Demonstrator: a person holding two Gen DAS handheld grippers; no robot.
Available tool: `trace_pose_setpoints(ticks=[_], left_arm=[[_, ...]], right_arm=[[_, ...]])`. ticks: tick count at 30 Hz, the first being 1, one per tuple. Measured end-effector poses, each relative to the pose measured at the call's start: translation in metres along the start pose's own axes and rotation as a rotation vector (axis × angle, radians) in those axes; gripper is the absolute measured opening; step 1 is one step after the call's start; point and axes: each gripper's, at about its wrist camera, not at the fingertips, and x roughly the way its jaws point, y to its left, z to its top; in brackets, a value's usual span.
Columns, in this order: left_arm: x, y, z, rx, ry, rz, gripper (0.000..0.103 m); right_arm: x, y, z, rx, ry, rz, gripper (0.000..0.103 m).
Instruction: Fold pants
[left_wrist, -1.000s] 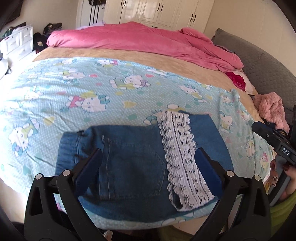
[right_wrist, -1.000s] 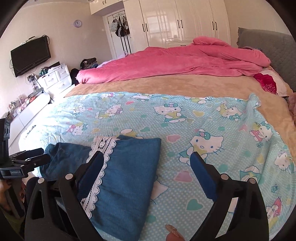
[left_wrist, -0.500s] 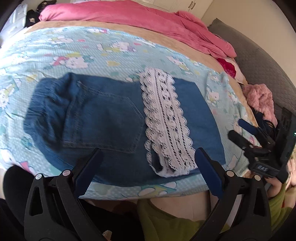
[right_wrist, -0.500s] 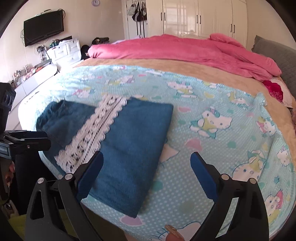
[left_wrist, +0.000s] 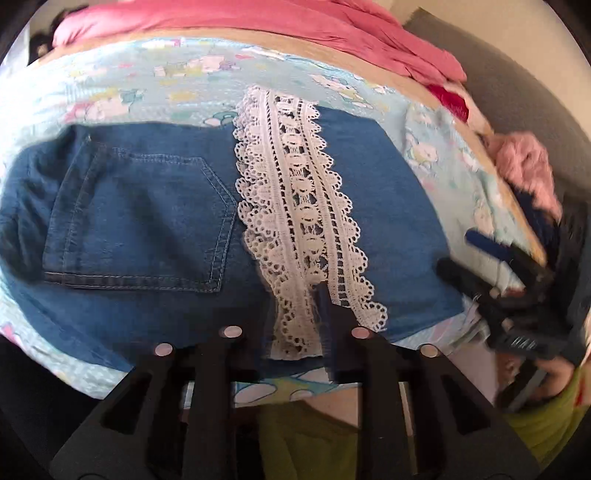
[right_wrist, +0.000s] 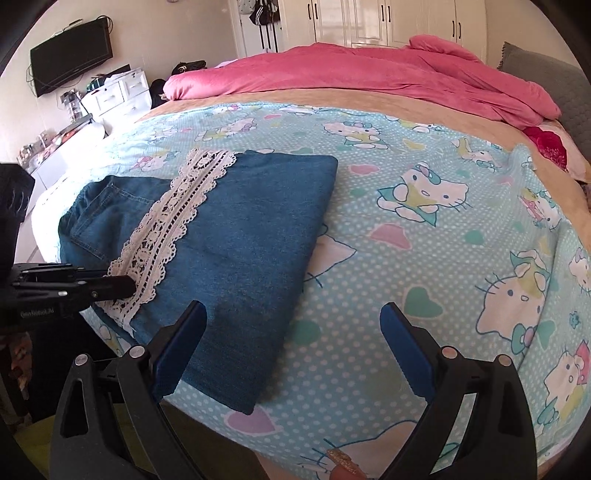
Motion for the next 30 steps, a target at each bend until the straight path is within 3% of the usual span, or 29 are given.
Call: trace_pose_setpoints(ticks=[3,6,12,14,16,19,30], left_arm=[[-0.01,0.005,-0.003,0.028,-0.012,0.031,0.012],[-0.018,0.017,-0.005,-0.005,-0.003,0.0,0.012],[-0.013,0.011,-0.01,0.031,0.012,0.008,0.013],[-0.013,0.012,-0.011,0.036,0.013,0.013,0.016],[-0.012,0.013,-0.012,0.034,0.016,0.019,0.02],[-0.012,0.013,-0.013,0.034,0.018,0.022,0.026],[-0.011,0.005,-0.015,0.084,0.024,0.042,0.046]], right_arm=[[-0.011,0.001,0.004,-0.006,-0.023,0.009,0.094],[-0.022,0.008,0.009,-0.03,-0.058,0.015,0.094],[-0.026,0.037,0.011,-0.146,-0.085,0.041,0.091],[-0.018,0.044,0.008,-0.181,-0.054,0.053,0.067],[-0.006,0.045,0.004,-0.178,-0.002,0.089,0.055],[0.009,0.039,-0.007,-0.178,0.065,0.06,0.043],[0.004,0.026,-0.016,-0.142,0.072,0.046,0.045]])
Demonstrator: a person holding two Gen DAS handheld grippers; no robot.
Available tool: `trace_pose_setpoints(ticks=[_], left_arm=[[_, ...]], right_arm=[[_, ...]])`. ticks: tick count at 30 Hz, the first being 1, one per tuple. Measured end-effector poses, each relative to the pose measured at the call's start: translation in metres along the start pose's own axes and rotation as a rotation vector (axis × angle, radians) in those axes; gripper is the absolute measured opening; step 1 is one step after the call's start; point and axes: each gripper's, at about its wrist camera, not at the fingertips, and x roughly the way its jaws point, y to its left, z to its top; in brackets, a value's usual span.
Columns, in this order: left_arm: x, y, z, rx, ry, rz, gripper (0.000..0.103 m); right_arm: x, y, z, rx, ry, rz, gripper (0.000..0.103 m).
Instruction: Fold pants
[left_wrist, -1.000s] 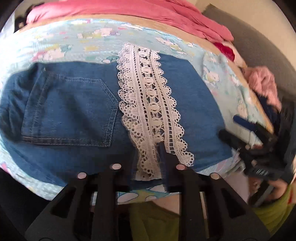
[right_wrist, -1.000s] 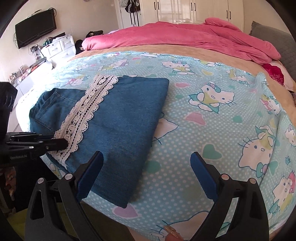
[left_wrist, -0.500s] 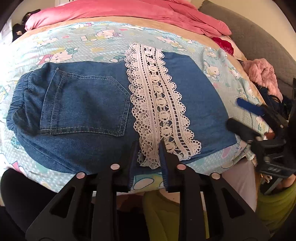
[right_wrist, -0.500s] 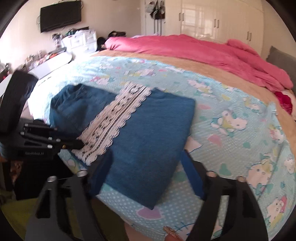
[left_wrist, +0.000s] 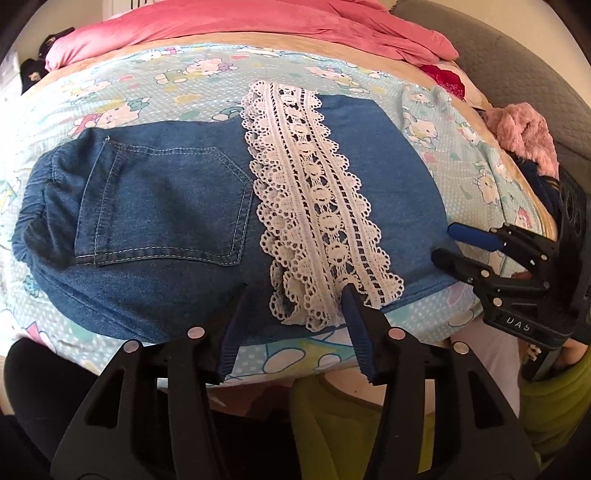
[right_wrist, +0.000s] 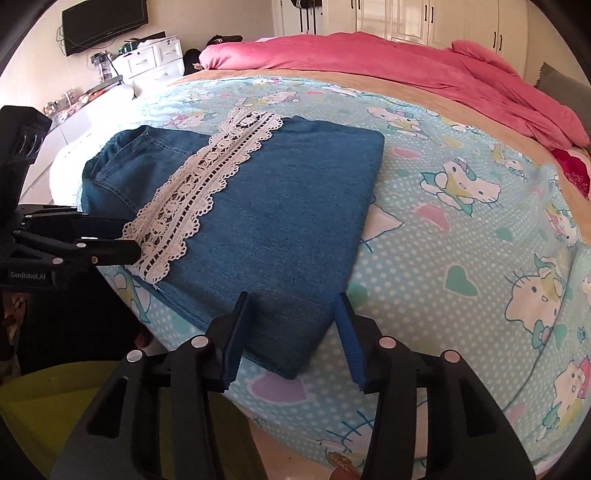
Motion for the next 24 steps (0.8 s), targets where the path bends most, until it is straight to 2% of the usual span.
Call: trace_pose_setpoints(ticks=[3,5,9,10,11,12,16,18,24], left_arm=[[-0.004,-0.003,-0.001,0.006,-0.006,-0.004,0.054],[-0.008,-0.005,-0.001,0.015,-0.015,0.001,0.059],[-0.014,-0.007,0.001,0.022,-0.033,0.007,0.068],[-0.016,-0.007,0.001,0.021,-0.038,0.008,0.073],[-0.017,-0.007,0.002,0.019,-0.043,0.01,0.075],[-0.019,-0.007,0.002,0.018,-0.051,0.015,0.079],[-0.027,-0.007,0.004,0.017,-0.078,0.038,0.089],[-0.032,-0.007,0.005,0.017,-0.098,0.053,0.093],[-0.046,-0.003,0.007,0.016,-0.147,0.09,0.093]], right_arm=[[-0.006,-0.002,-0.001,0.007,-0.012,0.002,0.047],[-0.011,-0.005,0.0,0.022,-0.022,-0.005,0.058],[-0.021,-0.009,0.002,0.042,-0.047,-0.018,0.062],[-0.023,-0.01,0.003,0.045,-0.055,-0.022,0.069],[-0.026,-0.011,0.004,0.052,-0.062,-0.027,0.081],[-0.028,-0.012,0.004,0.058,-0.071,-0.031,0.084],[-0.038,-0.014,0.008,0.079,-0.1,-0.046,0.092],[-0.043,-0.015,0.01,0.084,-0.111,-0.052,0.093],[-0.056,-0.014,0.018,0.105,-0.15,-0.077,0.095]])
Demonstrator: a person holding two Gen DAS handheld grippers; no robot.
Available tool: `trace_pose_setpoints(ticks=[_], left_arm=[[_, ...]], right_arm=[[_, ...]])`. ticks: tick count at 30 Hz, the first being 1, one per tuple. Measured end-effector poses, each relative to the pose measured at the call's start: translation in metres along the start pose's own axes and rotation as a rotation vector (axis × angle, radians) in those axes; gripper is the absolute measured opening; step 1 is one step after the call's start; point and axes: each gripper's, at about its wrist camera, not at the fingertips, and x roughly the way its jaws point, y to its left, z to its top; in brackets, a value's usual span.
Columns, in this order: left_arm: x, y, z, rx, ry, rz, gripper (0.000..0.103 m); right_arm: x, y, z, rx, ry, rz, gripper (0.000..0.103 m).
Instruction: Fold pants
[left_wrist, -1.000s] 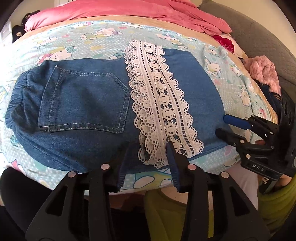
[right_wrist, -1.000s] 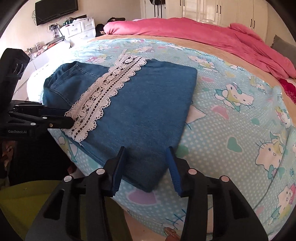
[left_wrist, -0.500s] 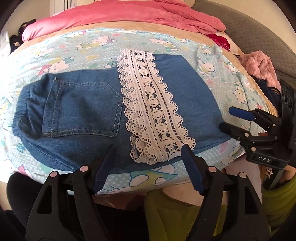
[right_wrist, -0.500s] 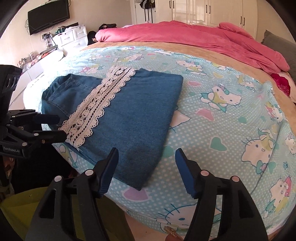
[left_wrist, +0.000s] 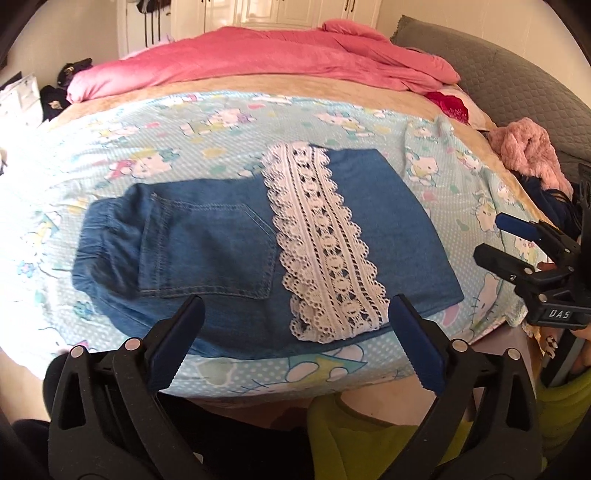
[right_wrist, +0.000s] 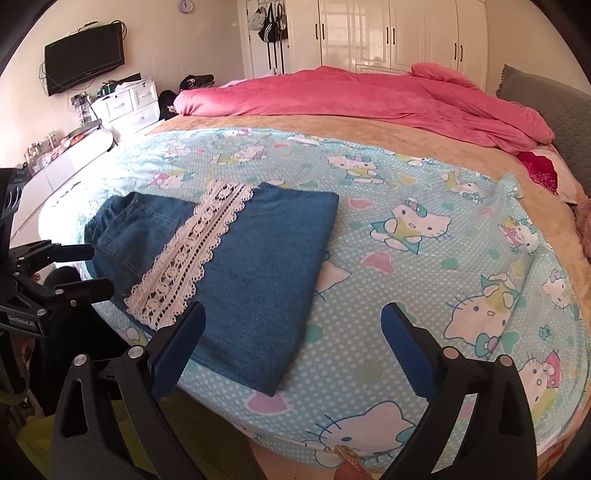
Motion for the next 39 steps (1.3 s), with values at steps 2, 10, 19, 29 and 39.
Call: trace_pose_setpoints(ticks=[2,10,19,29,39], left_arm=[[-0.002,0.003,0.001,-0.006,-0.007,0.009,0.093],[-0.01,0.017,0.001,-0.031,-0.03,0.019,0.093],[-0.02,0.037,0.0,-0.073,-0.064,0.02,0.093],[-0.029,0.064,-0.004,-0.144,-0.094,0.0,0.093],[-0.035,0.102,-0.011,-0.213,-0.109,0.033,0.094]], right_arm=[[-0.003,0.001,0.003,0.004,-0.01,-0.005,0.095],[-0.008,0.005,0.017,0.018,-0.024,-0.034,0.095],[-0.009,0.024,0.038,0.006,-0.033,-0.025,0.095],[0.008,0.054,0.066,-0.005,-0.017,0.011,0.098],[0.028,0.084,0.093,-0.045,0.007,0.042,0.099]])
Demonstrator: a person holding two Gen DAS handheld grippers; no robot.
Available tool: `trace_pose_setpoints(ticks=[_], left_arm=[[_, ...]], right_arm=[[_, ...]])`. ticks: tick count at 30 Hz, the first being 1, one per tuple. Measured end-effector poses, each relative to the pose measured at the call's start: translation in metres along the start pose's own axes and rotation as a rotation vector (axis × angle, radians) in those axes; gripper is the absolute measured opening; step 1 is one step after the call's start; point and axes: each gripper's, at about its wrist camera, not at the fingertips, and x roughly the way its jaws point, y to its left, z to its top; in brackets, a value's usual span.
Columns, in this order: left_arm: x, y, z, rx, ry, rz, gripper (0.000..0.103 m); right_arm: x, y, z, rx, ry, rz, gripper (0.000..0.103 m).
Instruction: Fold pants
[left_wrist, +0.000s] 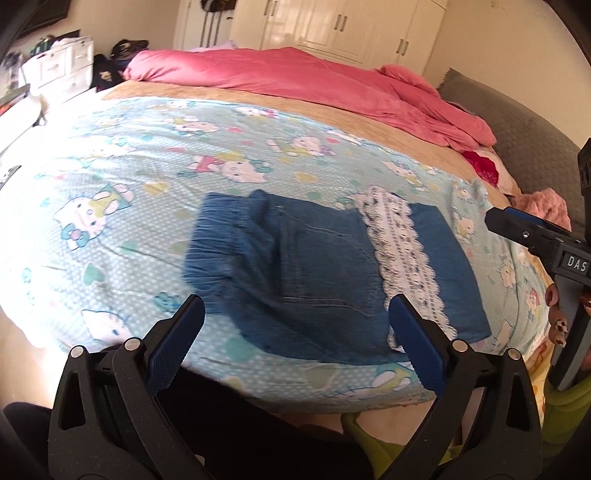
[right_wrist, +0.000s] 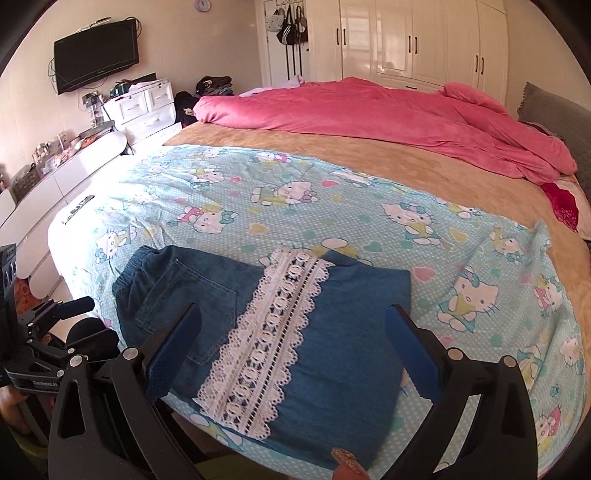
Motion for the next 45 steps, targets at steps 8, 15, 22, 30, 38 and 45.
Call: trace_pose_setpoints(ticks=[8,15,22,30,38,45], left_arm=[[0.012,0.033,-0.005,-0.082,0.041,-0.025,0.093],[0.026,0.047,-0.008,-0.116,0.062,-0.045,0.093],[0.034,0.061,-0.005,-0.162,0.046,-0.089,0.074],[0.046,0.063,-0.008,-0.179,0.057,-0.132,0.047],[0.05,0.051,0.0,-0.139,0.04,-0.154,0.037],[0.046,0.052,0.0,-0.149,0.025,-0.178,0.037]], right_arm=[[0.037,0.033,0.022,-0.048,0.068,0.081,0.099],[0.085,0.065,0.037,-0.106,0.148,0.139,0.099],[0.129,0.102,0.053,-0.168,0.217,0.188,0.099],[0.167,0.136,0.064,-0.205,0.28,0.232,0.099],[0.198,0.16,0.055,-0.208,0.357,0.276,0.075],[0.177,0.158,0.052,-0.218,0.304,0.37,0.032]])
